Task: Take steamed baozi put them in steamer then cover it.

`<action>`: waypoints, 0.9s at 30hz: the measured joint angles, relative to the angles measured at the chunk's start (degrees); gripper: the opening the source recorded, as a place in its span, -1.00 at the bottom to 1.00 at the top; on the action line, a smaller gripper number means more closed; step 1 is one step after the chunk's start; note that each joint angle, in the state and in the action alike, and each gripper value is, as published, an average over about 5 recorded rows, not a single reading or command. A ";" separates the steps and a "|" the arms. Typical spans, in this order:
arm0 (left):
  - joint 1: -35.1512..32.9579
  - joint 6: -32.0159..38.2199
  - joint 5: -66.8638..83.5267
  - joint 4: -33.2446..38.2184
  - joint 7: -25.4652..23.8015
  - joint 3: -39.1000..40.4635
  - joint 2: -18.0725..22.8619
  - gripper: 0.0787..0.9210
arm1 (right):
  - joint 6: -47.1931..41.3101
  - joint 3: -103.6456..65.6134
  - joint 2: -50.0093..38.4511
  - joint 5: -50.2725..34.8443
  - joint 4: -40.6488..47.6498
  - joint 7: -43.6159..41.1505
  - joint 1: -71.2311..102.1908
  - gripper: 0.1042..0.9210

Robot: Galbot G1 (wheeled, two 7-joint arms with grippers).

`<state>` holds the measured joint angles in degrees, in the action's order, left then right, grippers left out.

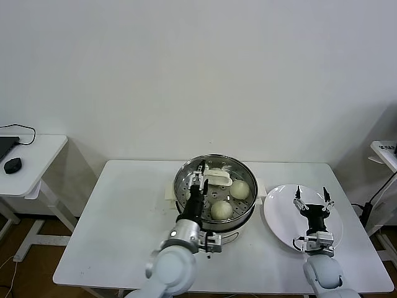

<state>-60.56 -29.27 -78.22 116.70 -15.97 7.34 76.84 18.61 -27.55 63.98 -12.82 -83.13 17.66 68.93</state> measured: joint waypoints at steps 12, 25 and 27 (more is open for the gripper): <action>-1.06 7.26 32.31 2.47 14.09 -11.90 -3.10 0.77 | -3.27 0.86 -1.43 -4.87 -3.89 -2.81 2.22 0.76; -4.24 23.74 66.82 -7.91 20.01 -24.21 -3.65 0.77 | -5.67 -0.91 -1.35 -10.30 -7.34 -6.24 5.44 0.76; -4.90 25.61 69.07 -9.01 20.04 -25.23 -3.48 0.77 | -5.69 -1.21 -1.26 -10.80 -7.57 -6.61 5.97 0.76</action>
<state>-65.46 -3.66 -9.15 107.69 4.08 -17.90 73.36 12.92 -28.76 62.72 -23.62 -90.70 11.05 74.90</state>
